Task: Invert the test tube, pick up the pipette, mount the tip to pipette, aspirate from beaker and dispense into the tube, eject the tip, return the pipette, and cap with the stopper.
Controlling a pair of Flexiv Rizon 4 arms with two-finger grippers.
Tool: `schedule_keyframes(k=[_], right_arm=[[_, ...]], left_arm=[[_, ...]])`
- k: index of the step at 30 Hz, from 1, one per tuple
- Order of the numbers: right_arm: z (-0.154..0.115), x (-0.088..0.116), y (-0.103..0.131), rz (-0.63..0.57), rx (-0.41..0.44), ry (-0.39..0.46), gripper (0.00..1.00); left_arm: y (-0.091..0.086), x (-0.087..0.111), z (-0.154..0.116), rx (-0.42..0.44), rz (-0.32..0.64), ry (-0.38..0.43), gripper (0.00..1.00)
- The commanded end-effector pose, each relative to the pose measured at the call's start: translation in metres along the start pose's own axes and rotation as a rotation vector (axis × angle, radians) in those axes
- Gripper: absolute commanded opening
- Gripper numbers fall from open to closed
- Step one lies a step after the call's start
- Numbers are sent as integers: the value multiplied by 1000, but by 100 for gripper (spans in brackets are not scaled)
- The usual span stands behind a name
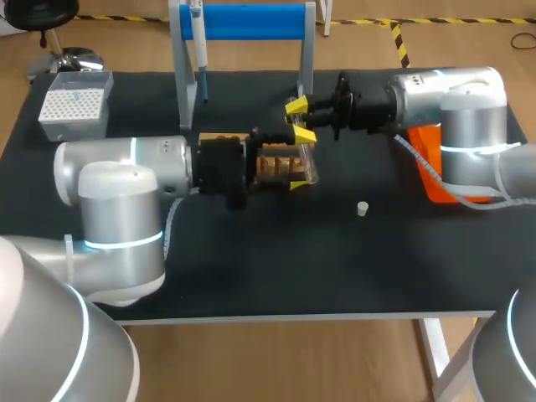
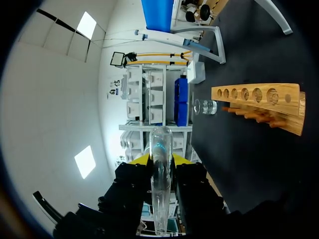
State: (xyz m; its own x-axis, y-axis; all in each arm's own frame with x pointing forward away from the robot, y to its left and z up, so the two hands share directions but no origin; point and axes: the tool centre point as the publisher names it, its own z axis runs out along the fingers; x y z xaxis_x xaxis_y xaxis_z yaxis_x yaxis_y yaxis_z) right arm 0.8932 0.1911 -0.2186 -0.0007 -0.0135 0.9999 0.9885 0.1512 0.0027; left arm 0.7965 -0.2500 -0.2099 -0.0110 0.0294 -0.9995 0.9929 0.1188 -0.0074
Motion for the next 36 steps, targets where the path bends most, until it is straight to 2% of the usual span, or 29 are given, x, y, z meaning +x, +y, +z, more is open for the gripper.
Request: schedule_keyframes(k=[1, 6, 13, 16, 17, 19, 26, 36], right_arm=[[-1, 1, 0, 0, 2, -2, 0], [-1, 1, 0, 0, 2, -2, 0], [-1, 1, 0, 0, 2, -2, 0], [-1, 1, 0, 0, 2, -2, 0], [-1, 1, 0, 0, 2, -2, 0], [-1, 1, 0, 0, 2, -2, 0], [-1, 1, 0, 0, 2, -2, 0], [-1, 1, 0, 0, 2, -2, 0]], left_arm=[[1, 2, 8, -5, 4, -5, 85], [3, 2, 10, 1, 9, -6, 74], [4, 2, 10, 23, 46, -6, 69], [5, 1, 10, 40, 71, -12, 70], [5, 1, 10, 41, 75, -10, 67], [5, 1, 10, 41, 78, -9, 56], [6, 3, 8, 46, 77, -10, 59], [7, 3, 7, 53, 71, -12, 52]])
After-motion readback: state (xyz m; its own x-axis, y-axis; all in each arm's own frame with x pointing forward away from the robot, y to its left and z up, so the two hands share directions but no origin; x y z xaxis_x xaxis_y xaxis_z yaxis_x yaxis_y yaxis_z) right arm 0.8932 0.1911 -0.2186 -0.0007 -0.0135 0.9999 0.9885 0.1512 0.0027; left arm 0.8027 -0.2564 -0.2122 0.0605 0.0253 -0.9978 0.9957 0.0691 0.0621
